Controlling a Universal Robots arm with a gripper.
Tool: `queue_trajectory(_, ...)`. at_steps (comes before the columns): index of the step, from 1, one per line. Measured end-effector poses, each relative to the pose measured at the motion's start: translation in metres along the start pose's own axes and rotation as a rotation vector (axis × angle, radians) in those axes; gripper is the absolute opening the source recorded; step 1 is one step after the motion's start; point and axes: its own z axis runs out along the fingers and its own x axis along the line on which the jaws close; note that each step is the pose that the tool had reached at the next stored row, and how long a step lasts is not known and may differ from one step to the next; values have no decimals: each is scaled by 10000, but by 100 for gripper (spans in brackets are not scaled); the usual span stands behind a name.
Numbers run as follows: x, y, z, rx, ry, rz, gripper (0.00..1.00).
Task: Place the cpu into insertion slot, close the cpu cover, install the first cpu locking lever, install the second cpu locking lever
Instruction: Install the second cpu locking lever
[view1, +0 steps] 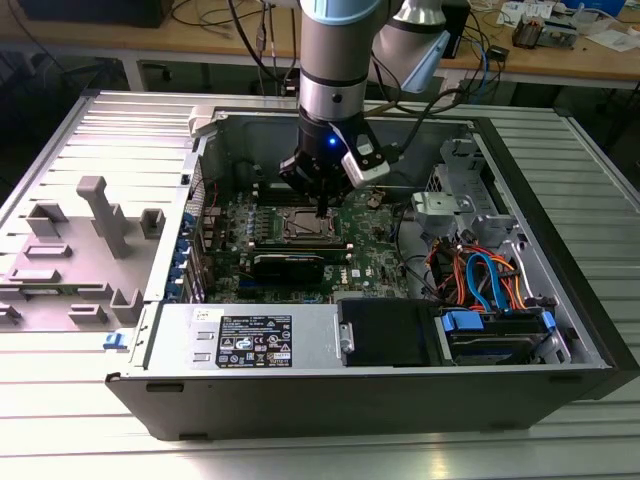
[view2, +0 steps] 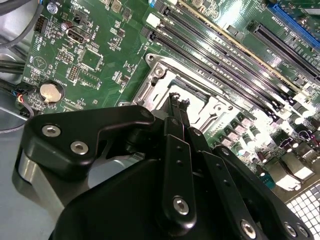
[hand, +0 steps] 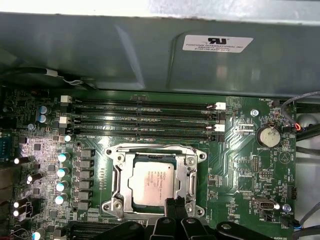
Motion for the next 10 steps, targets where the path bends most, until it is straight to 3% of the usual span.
queue_trajectory(10,10,-57,-1,13,1,2,11)
